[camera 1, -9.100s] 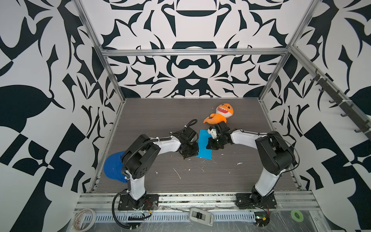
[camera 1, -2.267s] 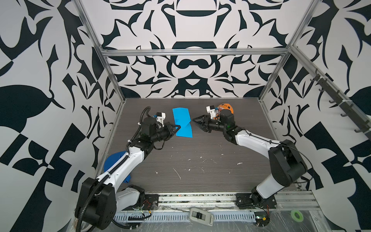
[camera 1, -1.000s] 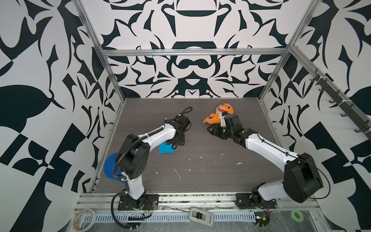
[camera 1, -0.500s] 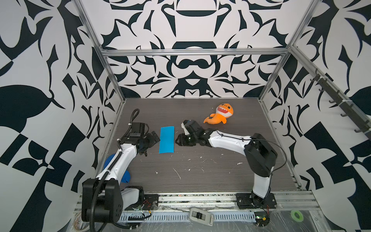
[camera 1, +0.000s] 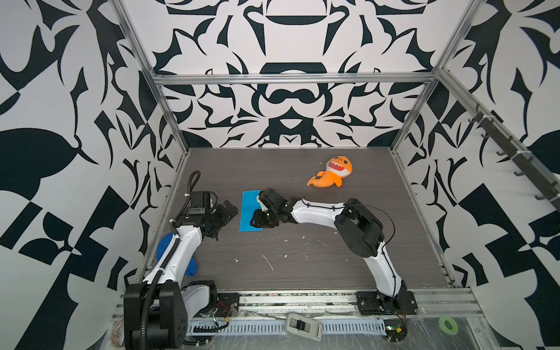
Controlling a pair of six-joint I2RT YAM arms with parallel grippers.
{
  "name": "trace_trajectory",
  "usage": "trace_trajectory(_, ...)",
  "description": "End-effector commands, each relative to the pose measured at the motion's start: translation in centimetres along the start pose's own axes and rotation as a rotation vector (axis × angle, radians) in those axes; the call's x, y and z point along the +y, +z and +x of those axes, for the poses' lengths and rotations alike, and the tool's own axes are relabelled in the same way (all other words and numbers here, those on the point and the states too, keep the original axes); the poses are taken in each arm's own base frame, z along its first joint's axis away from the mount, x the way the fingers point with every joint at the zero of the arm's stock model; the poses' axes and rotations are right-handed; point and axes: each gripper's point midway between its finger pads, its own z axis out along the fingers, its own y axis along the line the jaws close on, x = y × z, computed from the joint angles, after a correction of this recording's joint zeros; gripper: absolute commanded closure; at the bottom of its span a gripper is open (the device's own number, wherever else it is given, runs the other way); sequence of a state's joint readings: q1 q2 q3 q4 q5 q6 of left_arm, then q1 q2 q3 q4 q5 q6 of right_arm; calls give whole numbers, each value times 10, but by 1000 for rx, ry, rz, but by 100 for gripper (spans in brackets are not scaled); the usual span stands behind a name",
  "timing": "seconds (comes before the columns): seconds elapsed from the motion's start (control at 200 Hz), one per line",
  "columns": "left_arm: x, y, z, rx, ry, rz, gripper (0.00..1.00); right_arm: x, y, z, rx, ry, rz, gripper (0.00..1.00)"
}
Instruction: Fold a paper plane with a square sheet of paper (pick it up from the middle)
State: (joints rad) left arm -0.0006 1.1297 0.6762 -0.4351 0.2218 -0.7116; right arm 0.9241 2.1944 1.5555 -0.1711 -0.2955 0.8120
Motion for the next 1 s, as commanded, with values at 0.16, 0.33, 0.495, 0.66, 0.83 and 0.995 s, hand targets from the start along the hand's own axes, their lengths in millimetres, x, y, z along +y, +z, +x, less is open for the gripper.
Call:
trace_trajectory(0.16,-3,7,7,41,-16,40,1,-30,-20,19,96,-54,68,59)
trace_trajectory(0.33,-8,9,10,61,-15,70,0,-61,-54,42,187,-186,126,59)
trace_trajectory(0.495,-16,11,18,94,-27,134,0,-71,-79,42,174,-244,130,60)
trace_trajectory(0.66,-20,11,26,119,-61,183,0,-40,-90,18,28,-185,22,60)
trace_trajectory(0.83,-26,10,38,146,-86,230,0,-44,-87,0,-50,-78,-1,64)
trace_trajectory(0.995,-32,11,51,179,-108,260,0,-44,-80,-6,-46,-50,-26,69)
